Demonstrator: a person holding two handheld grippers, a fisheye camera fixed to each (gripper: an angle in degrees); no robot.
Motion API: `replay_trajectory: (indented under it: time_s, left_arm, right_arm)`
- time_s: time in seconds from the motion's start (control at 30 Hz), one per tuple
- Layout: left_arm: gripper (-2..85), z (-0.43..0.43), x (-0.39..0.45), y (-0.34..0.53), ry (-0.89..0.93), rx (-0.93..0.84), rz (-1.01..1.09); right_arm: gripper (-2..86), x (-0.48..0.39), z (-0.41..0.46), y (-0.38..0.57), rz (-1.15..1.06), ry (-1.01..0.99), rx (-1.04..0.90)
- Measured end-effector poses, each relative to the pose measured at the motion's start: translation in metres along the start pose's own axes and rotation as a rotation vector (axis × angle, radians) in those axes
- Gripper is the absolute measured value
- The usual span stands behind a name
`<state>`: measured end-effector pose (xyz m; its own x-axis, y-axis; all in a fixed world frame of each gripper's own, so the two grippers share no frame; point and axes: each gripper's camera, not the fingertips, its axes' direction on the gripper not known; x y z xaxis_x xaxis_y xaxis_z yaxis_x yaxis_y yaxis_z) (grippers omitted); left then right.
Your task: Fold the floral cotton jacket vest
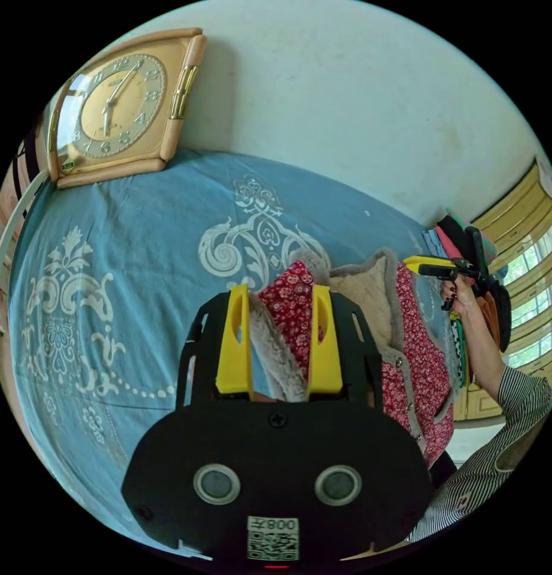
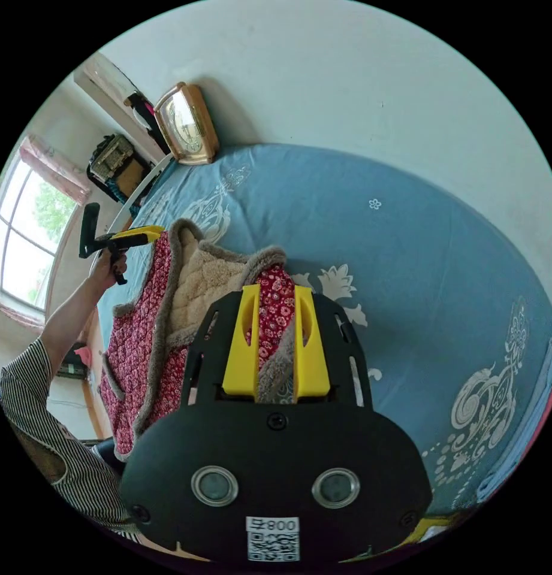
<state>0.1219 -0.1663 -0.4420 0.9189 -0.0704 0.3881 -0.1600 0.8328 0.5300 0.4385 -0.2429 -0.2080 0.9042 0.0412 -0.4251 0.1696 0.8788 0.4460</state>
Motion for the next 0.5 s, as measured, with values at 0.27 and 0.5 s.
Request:
replay_trajectory:
  time_s: [0.27,0.5]
  left_arm:
    - [13.5,0.027,0.022,0.005,-0.102,-0.062,0.033]
    - [8.0,0.026,0.062,0.025,-0.169,-0.065,0.057]
  right_arm:
    - [10.0,0.009,0.019,-0.006,-0.044,0.087,-0.076]
    - [7.4,0.008,0.008,0.014,-0.04,0.131,-0.056]
